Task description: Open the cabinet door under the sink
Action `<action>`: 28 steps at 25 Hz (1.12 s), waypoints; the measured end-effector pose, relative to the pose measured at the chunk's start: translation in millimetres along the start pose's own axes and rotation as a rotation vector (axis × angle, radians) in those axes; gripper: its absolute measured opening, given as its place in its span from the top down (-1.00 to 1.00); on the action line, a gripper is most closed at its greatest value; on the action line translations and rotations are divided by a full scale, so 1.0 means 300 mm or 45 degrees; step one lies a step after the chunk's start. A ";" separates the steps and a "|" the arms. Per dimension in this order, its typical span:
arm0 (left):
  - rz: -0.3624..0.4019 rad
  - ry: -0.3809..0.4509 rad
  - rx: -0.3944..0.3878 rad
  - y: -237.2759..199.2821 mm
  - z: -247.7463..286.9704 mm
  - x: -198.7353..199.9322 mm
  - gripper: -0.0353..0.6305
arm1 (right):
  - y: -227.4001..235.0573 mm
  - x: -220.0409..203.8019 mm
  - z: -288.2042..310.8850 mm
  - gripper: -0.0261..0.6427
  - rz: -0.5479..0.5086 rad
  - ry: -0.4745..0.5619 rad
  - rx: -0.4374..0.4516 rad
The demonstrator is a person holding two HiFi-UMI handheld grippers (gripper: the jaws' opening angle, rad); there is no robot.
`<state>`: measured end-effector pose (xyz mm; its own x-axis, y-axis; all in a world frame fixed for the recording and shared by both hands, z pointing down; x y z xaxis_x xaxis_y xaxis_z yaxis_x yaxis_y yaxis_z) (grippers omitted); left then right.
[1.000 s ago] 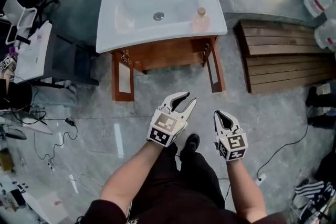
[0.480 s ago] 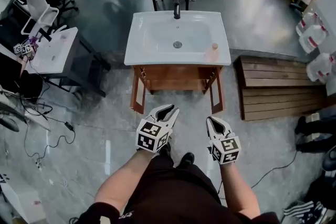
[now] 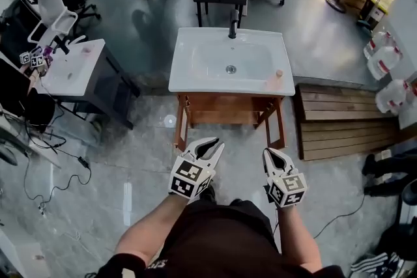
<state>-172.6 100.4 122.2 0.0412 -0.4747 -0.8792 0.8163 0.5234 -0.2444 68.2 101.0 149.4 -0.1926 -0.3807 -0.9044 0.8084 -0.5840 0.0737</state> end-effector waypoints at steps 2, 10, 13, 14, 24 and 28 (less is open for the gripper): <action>-0.008 0.007 -0.006 -0.047 -0.024 0.022 0.68 | -0.015 0.040 0.024 0.88 0.017 0.028 -0.024; -0.066 0.057 0.055 -0.116 -0.058 0.130 0.70 | 0.012 0.196 0.022 0.88 0.001 0.097 -0.003; -0.049 0.051 0.105 -0.116 0.001 0.173 0.70 | 0.102 0.259 0.026 0.88 0.035 0.168 0.006; -0.046 0.054 0.126 -0.108 0.022 0.190 0.70 | 0.136 0.272 0.027 0.88 0.036 0.186 0.020; -0.029 0.161 0.379 0.017 0.176 0.436 0.71 | 0.470 0.441 0.026 0.88 -0.130 0.292 0.304; -0.040 0.221 0.438 0.088 0.222 0.513 0.71 | 0.564 0.485 0.005 0.88 -0.196 0.307 0.393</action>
<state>-106.4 -6.1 7.8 -0.0609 -0.3446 -0.9368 0.9624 0.2285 -0.1466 176.1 -54.2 31.0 -0.1327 -0.1148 -0.9845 0.5687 -0.8224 0.0193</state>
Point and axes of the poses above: the fingertips, and each gripper's own axes: z forward along the fingers, y to its right, x out of its top, the point moved 8 cm from there along -z, backward along the fingers, and after that the axes turned 4 degrees about -z, right-handed, at the moved point
